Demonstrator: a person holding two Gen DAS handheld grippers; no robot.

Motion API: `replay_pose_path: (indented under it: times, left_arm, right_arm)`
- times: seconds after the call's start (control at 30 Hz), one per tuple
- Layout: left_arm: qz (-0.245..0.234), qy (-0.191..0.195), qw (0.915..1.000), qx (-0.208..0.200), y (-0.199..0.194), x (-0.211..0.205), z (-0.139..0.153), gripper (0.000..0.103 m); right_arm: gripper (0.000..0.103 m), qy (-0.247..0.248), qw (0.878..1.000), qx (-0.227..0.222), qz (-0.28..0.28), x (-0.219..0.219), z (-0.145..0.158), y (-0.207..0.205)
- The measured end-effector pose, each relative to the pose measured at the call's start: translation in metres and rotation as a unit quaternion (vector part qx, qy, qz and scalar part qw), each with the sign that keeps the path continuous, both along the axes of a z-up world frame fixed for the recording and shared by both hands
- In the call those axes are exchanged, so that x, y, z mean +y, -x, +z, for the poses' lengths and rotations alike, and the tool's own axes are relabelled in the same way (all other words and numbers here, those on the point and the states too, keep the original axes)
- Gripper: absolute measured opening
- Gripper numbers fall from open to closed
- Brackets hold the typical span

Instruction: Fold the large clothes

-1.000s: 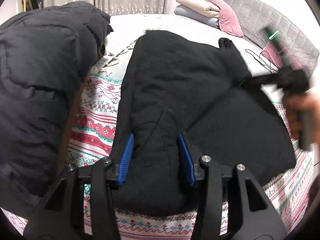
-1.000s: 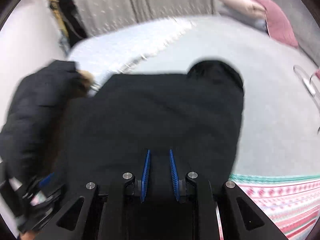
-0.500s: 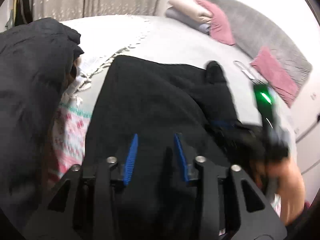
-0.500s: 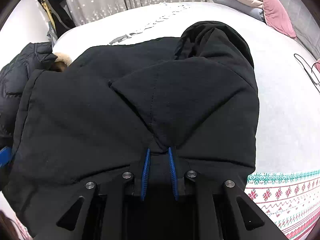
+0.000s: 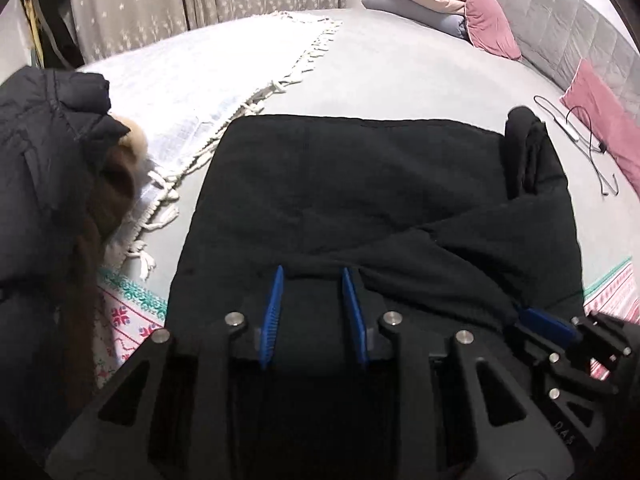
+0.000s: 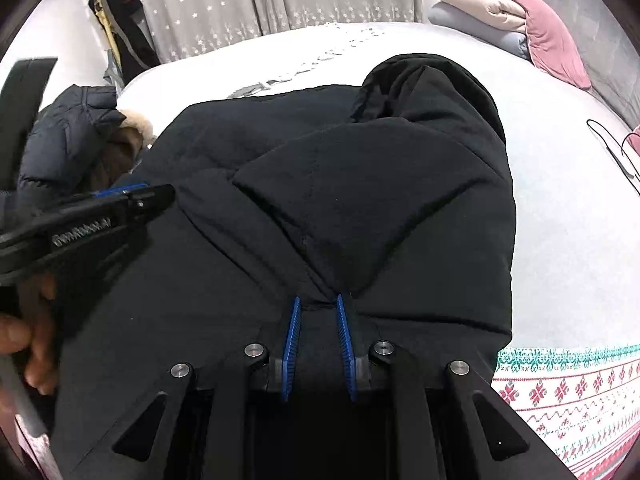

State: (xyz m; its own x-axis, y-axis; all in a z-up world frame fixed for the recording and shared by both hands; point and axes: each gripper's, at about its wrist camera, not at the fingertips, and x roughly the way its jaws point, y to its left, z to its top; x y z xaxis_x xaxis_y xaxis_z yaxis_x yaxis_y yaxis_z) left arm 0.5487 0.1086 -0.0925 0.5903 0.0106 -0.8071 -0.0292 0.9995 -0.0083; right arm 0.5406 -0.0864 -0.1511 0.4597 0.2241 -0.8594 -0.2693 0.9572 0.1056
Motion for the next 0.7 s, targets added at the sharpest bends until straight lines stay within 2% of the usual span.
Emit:
replay_pose_path:
  times: [0.1, 0.17, 0.23, 0.3, 0.4, 0.5, 0.53, 0.63, 0.7]
  left_arm:
    - [0.001, 0.009, 1.0, -0.004, 0.003, 0.003, -0.003, 0.034]
    - [0.004, 0.026, 0.9996, -0.011, 0.004, 0.01, -0.004, 0.034]
    - [0.005, 0.04, 0.9991, -0.015, 0.004, 0.015, -0.006, 0.034]
    - [0.004, 0.039, 0.9991, -0.016, 0.003, 0.014, -0.006, 0.034]
    - [-0.001, 0.034, 0.9993, -0.018, 0.006, 0.01, -0.005, 0.034]
    - [0.0, 0.017, 0.9997, -0.017, 0.003, 0.007, -0.006, 0.034]
    - [-0.001, 0.014, 0.9998, -0.014, 0.002, 0.007, -0.006, 0.034]
    - [-0.007, -0.004, 0.9999, -0.008, 0.007, 0.005, 0.005, 0.034]
    - [-0.01, 0.015, 0.9997, -0.014, 0.028, 0.007, 0.025, 0.034]
  right_arm:
    - [0.018, 0.019, 1.0, 0.0, 0.008, 0.007, 0.008, 0.001]
    - [0.02, 0.008, 1.0, 0.005, 0.007, 0.009, 0.025, 0.006]
    - [0.021, -0.023, 1.0, -0.005, 0.011, 0.009, 0.051, 0.027]
    - [0.02, -0.018, 0.998, -0.001, 0.053, 0.013, 0.064, 0.065]
    - [0.02, 0.025, 0.996, 0.016, 0.083, 0.012, 0.045, 0.1]
    - [0.018, -0.024, 0.997, 0.041, 0.057, -0.002, 0.013, 0.091]
    - [0.018, -0.018, 0.998, 0.036, 0.053, 0.002, 0.008, 0.09]
    - [0.018, 0.04, 0.998, 0.006, 0.038, 0.024, 0.005, 0.097]
    - [0.018, 0.024, 0.999, 0.011, 0.032, 0.021, 0.005, 0.095]
